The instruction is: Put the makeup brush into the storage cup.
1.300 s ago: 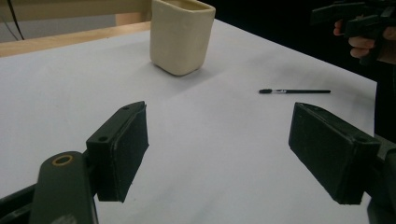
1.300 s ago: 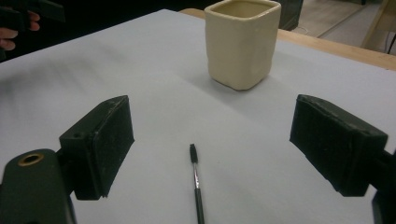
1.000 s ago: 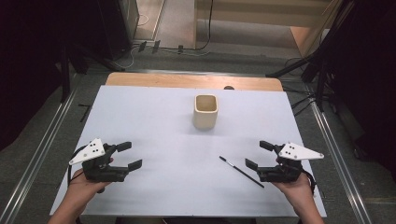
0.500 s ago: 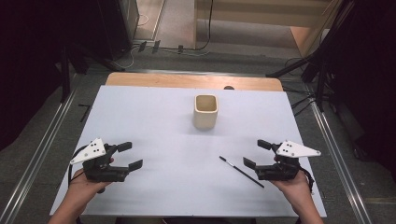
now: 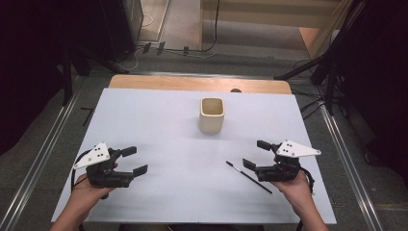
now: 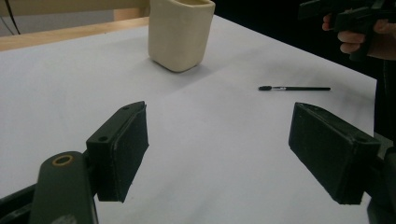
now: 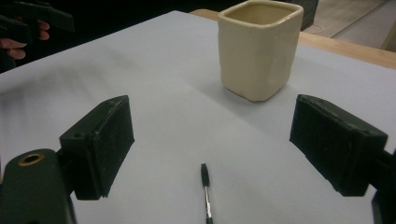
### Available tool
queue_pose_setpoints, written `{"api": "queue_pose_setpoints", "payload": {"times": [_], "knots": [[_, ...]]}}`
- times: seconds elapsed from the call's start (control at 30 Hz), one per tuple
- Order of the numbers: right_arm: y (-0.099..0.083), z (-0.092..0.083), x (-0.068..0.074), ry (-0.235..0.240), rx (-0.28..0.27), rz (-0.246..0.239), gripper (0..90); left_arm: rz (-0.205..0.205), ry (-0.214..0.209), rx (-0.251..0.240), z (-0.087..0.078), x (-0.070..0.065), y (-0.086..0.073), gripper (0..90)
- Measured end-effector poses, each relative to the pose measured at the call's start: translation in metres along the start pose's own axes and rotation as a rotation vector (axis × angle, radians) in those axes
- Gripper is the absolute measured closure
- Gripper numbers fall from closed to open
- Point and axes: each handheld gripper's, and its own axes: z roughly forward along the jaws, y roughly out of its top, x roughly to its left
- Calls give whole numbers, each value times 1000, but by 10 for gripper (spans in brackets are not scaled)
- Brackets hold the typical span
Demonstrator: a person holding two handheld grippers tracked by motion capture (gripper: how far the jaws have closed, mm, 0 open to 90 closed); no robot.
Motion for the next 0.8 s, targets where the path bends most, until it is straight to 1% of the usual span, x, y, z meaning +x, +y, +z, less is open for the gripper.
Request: {"api": "queue_pose_setpoints", "payload": {"times": [0.07, 0.13, 0.3, 0.5, 0.53, 0.57, 0.63, 0.67, 0.8], "knots": [[3, 4, 2, 9, -5, -2, 146, 2, -2, 11, 0, 0, 0, 203], [3, 5, 2, 11, -11, -2, 146, 2, -2, 8, 1, 0, 0, 203], [9, 16, 5, 17, -21, -12, 146, 6, 1, 9, 2, 0, -1, 203], [14, 27, 6, 49, -33, -4, 147, 4, -1, 8, 1, 0, 0, 203], [15, 30, 7, 51, -35, -7, 147, 8, 2, 12, 1, 0, 0, 203], [16, 32, 7, 53, -34, -10, 149, 7, -1, 5, 2, 0, -1, 203], [18, 35, 9, 50, -18, -22, 151, 5, -2, 6, 2, 0, -1, 203], [19, 36, 10, 39, -2, -30, 151, 6, -1, 8, 2, 0, -1, 202], [22, 36, 14, 24, 71, -46, 151, 9, 3, 16, 2, 0, -1, 203]]}}
